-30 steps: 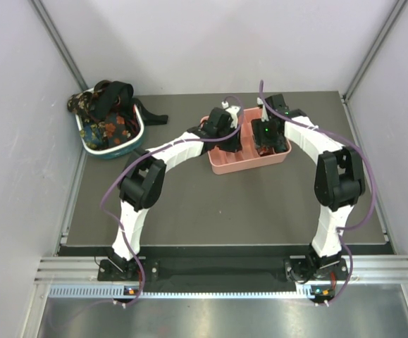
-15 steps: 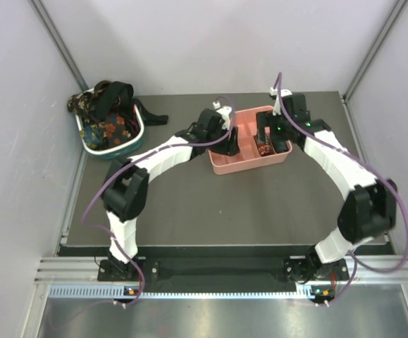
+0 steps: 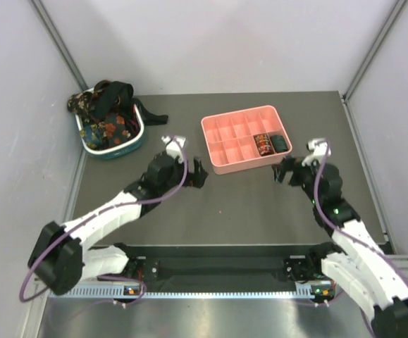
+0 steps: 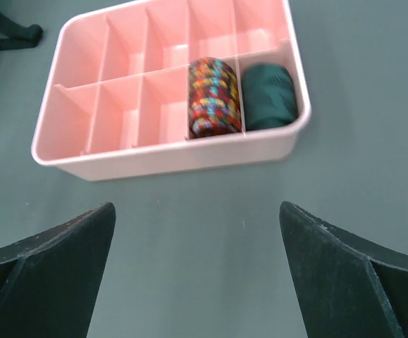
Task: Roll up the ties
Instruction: Place the rolled tie into the container
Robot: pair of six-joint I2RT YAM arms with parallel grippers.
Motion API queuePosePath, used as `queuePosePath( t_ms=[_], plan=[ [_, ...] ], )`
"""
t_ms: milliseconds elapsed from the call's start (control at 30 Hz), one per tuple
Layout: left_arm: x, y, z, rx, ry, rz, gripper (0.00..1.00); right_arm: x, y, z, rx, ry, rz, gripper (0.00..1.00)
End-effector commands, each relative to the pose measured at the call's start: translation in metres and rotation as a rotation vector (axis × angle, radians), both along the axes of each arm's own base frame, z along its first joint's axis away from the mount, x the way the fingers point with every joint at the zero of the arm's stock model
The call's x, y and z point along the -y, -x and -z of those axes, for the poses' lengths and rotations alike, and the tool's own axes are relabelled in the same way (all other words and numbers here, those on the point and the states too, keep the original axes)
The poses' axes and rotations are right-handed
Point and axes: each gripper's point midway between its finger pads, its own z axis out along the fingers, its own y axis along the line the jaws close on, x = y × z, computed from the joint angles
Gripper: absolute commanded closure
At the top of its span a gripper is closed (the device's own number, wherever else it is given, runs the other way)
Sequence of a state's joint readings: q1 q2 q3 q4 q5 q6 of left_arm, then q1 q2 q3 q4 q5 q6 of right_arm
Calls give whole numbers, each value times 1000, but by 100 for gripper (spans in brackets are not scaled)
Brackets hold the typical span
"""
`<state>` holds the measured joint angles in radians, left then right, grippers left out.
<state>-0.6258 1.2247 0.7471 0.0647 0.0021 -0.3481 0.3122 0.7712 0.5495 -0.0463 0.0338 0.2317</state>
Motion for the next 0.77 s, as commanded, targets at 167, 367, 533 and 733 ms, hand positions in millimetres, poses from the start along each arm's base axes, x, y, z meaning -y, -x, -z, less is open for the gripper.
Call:
queuePosePath(
  t_ms=[167,367,533,733],
  plan=[
    [-69,22,30,96,91,-283,1,28,26,5,161,-130,148,0],
    [-72,43,47,126,95,-208,6,27,32,41,110,-149,146,0],
    [-73,52,52,147,127,-185,5,25,34,39,136,-160,131,0],
    [-64,54,50,146,135,-136,1,22,35,37,151,-166,111,0]
  ],
)
